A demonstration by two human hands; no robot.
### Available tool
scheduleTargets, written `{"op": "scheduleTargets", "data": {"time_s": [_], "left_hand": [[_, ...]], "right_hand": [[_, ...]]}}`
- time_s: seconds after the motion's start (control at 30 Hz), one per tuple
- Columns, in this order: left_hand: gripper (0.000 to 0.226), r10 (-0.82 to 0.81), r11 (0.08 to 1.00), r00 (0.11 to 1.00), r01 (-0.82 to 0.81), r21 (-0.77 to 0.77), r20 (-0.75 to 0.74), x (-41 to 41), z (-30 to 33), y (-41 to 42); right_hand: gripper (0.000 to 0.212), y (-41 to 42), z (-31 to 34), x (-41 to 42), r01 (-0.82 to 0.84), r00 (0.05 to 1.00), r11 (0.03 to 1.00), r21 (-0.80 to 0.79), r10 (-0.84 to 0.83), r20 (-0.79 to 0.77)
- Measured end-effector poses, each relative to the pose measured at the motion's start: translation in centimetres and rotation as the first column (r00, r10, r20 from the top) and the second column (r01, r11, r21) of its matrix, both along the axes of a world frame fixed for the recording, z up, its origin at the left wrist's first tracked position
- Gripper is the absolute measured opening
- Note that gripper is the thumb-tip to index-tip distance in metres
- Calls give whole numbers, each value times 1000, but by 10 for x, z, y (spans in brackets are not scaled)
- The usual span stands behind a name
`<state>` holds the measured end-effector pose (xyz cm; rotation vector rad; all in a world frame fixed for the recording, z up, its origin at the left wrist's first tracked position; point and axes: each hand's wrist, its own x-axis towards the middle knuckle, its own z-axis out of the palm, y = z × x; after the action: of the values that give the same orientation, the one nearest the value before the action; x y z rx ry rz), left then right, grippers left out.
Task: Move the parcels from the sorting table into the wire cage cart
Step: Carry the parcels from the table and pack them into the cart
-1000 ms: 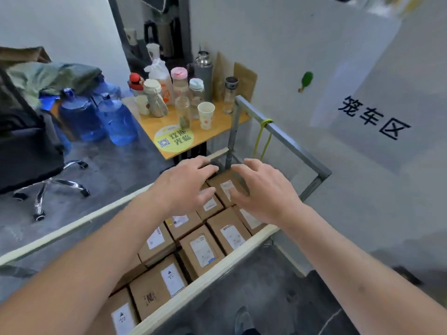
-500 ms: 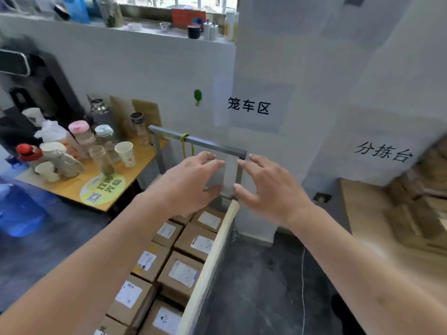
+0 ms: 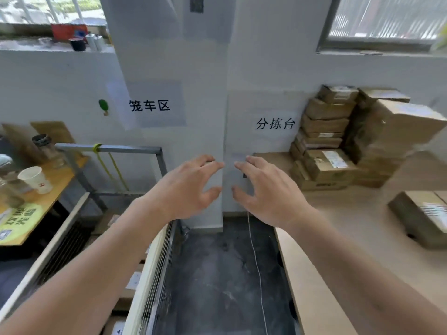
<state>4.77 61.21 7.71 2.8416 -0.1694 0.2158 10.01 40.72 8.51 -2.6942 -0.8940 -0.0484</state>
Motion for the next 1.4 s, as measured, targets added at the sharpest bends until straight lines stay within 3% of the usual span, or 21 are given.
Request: {"op": "scheduleTargets", "data": {"time_s": [0.33, 0.83, 1.17, 1.4], "left_hand": [[60, -204, 979, 979, 204, 2, -15, 13, -15, -111], [60, -536, 844, 844, 537, 7, -21, 18, -32, -167], [62, -638, 769, 770, 637, 62, 7, -7, -15, -229], [63, -633, 768, 774, 629, 118, -7, -29, -8, -275]], "right_hand": [[62, -122, -5, -31, 200, 980, 980, -8, -200, 6], [63, -161, -15, -106, 516, 853, 854, -72, -520, -54], [63, -211, -7, -143, 610, 792, 792, -38, -610, 10], [63, -263, -9, -161, 609, 793, 793, -7, -609, 7]]}}
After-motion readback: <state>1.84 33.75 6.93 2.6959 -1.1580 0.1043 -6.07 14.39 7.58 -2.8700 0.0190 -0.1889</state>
